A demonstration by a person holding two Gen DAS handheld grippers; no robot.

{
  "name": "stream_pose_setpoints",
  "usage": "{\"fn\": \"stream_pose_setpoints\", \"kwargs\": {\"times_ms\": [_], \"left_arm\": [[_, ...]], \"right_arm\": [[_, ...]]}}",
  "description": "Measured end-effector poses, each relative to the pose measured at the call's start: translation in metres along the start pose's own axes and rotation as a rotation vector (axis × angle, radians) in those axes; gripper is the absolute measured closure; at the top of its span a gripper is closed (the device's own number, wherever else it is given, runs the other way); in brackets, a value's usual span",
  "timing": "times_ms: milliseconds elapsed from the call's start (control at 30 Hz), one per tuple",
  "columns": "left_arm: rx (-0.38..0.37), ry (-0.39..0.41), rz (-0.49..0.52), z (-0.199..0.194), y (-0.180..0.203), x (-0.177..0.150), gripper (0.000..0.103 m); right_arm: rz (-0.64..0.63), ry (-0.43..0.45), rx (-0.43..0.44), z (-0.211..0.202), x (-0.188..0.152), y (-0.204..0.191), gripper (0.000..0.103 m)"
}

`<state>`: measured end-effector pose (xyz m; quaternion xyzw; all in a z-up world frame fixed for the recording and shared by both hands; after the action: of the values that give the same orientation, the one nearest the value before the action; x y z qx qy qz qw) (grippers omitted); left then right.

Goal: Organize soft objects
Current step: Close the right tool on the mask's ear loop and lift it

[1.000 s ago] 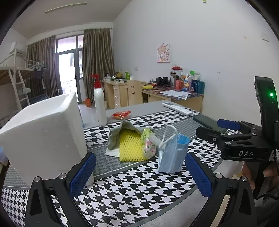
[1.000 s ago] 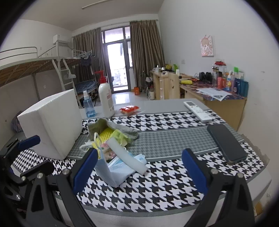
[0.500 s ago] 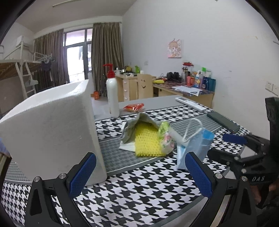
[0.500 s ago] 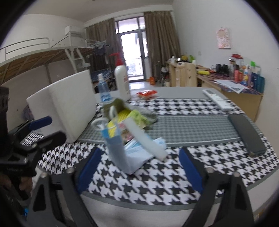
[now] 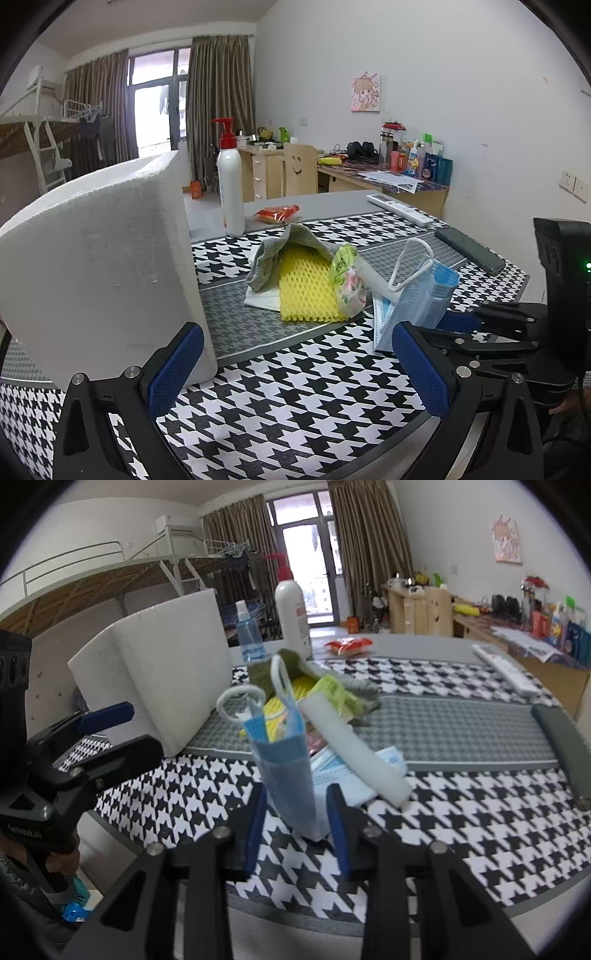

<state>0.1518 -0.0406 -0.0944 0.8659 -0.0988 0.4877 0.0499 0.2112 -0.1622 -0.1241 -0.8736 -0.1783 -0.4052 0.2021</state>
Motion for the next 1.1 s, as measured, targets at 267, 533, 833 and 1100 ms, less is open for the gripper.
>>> {"fn": "stream_pose_setpoints", "kwargs": {"times_ms": [267, 533, 833, 1100], "left_arm": [[-0.014, -0.010, 0.028, 0.004, 0.010, 0.000, 0.001], [-0.023, -0.005, 0.038, 0.005, 0.017, 0.004, 0.001], [-0.045, -0.005, 0.052, 0.011, 0.029, 0.008, 0.001], [-0.076, -0.017, 0.057, 0.018, 0.043, 0.009, 0.001]], "right_arm": [[-0.007, -0.008, 0.013, -0.006, 0.000, 0.001, 0.091], [0.034, 0.044, 0.069, -0.029, 0.008, 0.006, 0.092], [0.037, 0.116, 0.053, -0.058, 0.018, 0.011, 0.092], [0.048, 0.154, 0.046, -0.072, 0.025, 0.019, 0.096]]}}
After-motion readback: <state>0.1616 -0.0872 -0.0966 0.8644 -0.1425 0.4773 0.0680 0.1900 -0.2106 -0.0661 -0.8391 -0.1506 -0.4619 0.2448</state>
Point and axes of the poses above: each gripper's, at about its wrist camera, not at the fingertips, and z roughly the way its jaws point, y to its right, x to its top, the point moved 3 cm from there along z, roughly the way its jaws point, and after that the axes turned 2 degrees about z, right-handed, at the moved point
